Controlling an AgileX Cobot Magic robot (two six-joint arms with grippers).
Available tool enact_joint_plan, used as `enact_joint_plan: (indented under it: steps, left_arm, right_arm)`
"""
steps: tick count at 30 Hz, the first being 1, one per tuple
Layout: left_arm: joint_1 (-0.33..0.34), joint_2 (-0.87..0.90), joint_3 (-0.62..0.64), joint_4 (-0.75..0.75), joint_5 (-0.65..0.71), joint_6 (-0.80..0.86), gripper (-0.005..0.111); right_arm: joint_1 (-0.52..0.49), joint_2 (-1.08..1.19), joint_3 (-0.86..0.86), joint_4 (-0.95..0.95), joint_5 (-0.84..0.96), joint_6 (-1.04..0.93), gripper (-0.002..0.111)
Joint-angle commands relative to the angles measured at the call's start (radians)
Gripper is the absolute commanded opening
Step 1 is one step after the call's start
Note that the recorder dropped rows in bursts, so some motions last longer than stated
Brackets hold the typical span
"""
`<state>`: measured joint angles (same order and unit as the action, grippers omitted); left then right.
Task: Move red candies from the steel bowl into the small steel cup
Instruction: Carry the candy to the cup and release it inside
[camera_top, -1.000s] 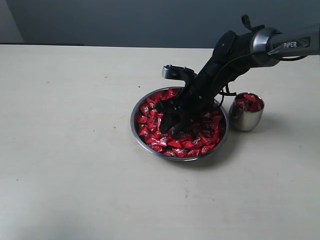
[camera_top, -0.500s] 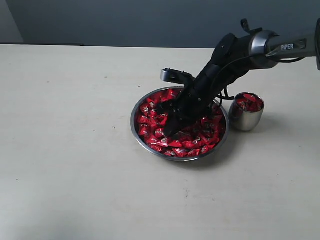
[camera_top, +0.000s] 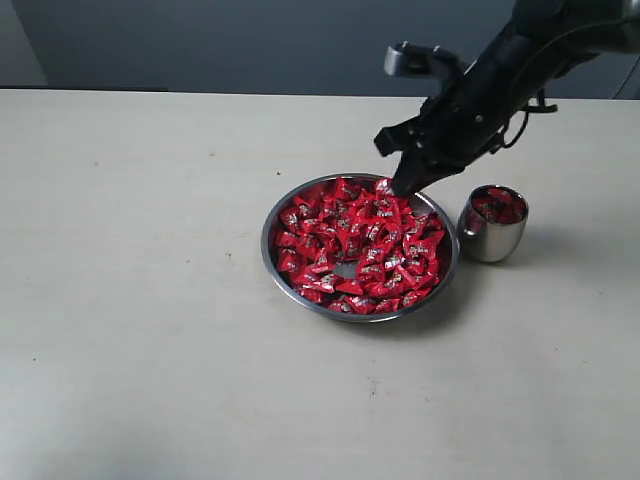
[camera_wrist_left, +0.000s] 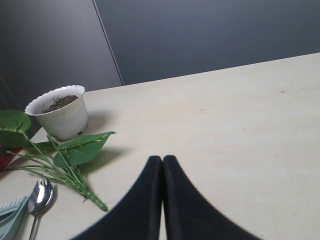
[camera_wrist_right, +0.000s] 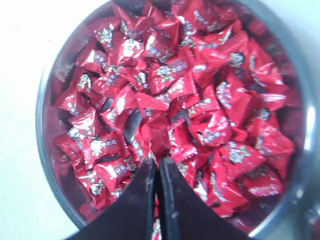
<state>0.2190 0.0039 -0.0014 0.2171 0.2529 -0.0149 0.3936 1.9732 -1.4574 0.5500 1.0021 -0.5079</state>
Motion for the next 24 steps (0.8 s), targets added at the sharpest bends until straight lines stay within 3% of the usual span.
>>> enact_joint_plan:
  steps: [1, 10, 24]
  left_arm:
    - [-0.003, -0.004, 0.001, 0.004, -0.013, -0.004, 0.000]
    - [-0.003, -0.004, 0.001, 0.004, -0.013, -0.004, 0.000]
    - [-0.003, -0.004, 0.001, 0.004, -0.013, -0.004, 0.000]
  right_arm:
    - [-0.088, -0.073, -0.004, -0.071, 0.022, 0.039, 0.002]
    - [-0.223, -0.102, 0.010, -0.187, 0.053, 0.127, 0.002]
    - [-0.223, -0.082, 0.067, -0.187, 0.057, 0.099, 0.002]
